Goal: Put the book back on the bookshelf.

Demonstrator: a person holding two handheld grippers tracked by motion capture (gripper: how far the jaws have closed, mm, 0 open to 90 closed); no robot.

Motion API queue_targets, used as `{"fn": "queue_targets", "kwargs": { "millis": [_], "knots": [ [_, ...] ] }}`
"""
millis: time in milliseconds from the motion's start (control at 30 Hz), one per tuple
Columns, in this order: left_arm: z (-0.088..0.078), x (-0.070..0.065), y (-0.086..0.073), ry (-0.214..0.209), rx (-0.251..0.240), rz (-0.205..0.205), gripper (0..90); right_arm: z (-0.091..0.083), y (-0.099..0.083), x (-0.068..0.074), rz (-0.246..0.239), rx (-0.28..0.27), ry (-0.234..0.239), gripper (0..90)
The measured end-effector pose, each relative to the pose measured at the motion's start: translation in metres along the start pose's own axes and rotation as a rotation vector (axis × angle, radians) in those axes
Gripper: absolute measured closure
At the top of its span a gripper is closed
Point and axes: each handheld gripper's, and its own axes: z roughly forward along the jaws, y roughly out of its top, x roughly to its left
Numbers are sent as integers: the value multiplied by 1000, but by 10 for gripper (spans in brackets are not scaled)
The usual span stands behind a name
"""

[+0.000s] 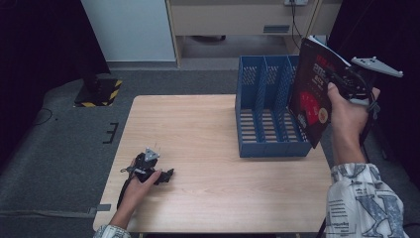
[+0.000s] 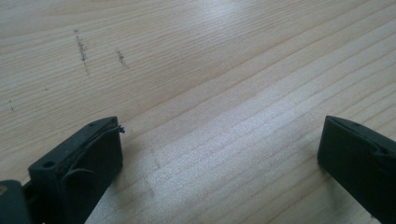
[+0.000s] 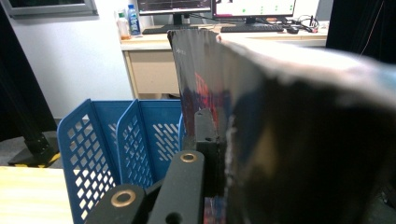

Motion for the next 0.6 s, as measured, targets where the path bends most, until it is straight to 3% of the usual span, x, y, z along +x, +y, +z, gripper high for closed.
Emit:
{"fn": "queue_targets", "kwargs": {
  "millis": [200, 600],
  "knots": [
    [0, 0, 0, 0, 0, 0, 0, 10, -3, 5, 10, 8, -16, 871],
    [0, 0, 0, 0, 0, 0, 0, 30, -7, 2, 31, -27, -58, 870]
  ]
}}
